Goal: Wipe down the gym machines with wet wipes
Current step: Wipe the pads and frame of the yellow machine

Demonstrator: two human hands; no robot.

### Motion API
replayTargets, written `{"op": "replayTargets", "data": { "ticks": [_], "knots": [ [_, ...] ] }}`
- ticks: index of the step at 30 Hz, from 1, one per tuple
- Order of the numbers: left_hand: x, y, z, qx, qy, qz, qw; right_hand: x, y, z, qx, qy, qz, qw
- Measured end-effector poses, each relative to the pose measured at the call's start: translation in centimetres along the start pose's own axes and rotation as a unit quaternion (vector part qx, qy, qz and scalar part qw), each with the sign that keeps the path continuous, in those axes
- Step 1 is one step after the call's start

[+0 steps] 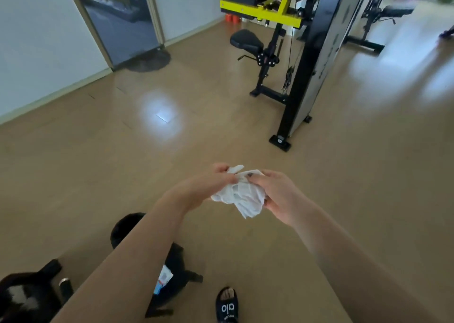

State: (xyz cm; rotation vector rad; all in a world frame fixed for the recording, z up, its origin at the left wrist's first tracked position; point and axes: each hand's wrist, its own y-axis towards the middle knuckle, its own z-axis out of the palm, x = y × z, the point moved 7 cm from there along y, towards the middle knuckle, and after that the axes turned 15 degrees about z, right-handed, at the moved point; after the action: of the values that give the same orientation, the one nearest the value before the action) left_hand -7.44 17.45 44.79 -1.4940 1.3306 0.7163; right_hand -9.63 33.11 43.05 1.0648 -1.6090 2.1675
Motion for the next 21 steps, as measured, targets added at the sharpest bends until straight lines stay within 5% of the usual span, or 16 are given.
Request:
{"op": "replayTargets", "data": {
  "ticks": [10,21],
  "knots": [
    [-3.8,18.6,-8.5,-0.052,0.091,0.048,0.993,14.9,11.3,-3.1,0.029,0.106,0.013,0.994],
    [-10.0,44.2,-17.8,-0.075,0.068,0.046,0.994,35.5,28.4,-11.8,-0.070,0.123,-0.039,0.989]
  ]
}}
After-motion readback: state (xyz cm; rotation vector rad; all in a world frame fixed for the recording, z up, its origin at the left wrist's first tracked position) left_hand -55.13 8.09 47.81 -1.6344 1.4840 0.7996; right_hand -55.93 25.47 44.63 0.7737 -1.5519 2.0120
